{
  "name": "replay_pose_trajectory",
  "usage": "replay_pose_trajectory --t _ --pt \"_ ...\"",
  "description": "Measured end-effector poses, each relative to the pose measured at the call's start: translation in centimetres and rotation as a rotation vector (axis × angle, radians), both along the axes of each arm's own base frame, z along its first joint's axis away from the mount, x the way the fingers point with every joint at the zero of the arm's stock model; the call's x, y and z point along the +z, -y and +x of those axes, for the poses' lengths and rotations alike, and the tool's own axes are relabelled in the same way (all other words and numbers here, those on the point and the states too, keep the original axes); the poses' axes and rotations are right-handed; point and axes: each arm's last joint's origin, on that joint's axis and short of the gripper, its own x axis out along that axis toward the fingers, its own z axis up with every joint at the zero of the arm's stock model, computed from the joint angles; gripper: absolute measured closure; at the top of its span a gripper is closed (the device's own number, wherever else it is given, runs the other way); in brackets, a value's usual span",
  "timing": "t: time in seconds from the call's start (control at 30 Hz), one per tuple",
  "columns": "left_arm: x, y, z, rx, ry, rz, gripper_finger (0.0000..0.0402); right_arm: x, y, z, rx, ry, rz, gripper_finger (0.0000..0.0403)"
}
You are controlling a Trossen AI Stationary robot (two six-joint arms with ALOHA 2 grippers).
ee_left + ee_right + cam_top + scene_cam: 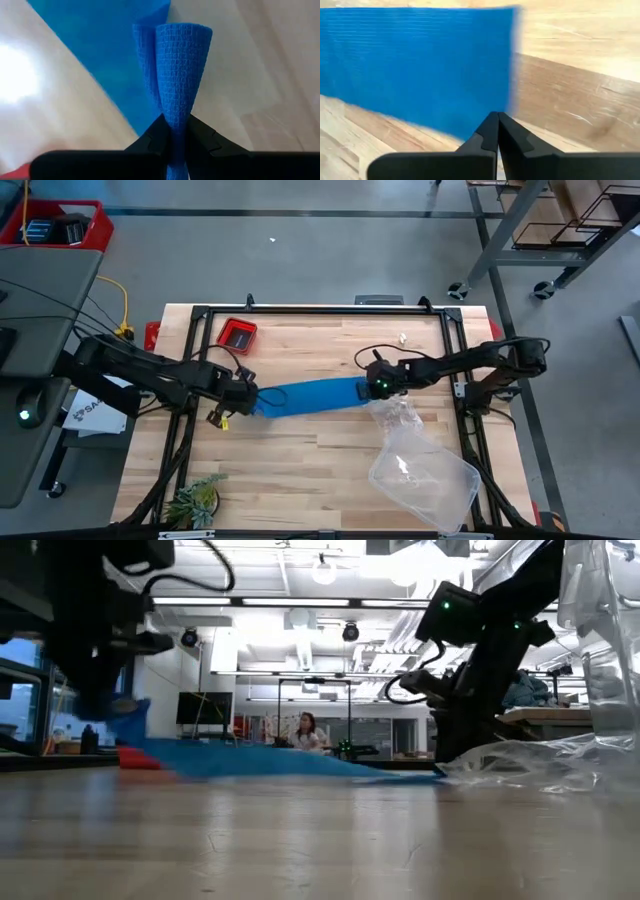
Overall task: Roll bandage
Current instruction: Roll the blue bandage
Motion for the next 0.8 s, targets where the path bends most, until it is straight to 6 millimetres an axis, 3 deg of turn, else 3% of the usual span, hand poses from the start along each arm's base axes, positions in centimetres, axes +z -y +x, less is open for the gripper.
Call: replay_pose_trajectory --t 0.23,0.43,0.8 --pt "-0.7 0.0 -0.2 0.001 -0.011 -0.026 0.0368 0.4 0.0 0.2 -0.011 0.032 -0.009 0.0403" --pt "-0.7 0.1 -0.2 -0.004 -0.011 -0.058 0.0368 1.3 0.2 1.9 -0.002 0.221 -0.034 0.0403" --pt "-0.7 0.3 -0.1 -0.002 -0.009 -0.106 0.0368 -1.3 1.3 3.9 -0.014 0.168 -0.018 0.0403"
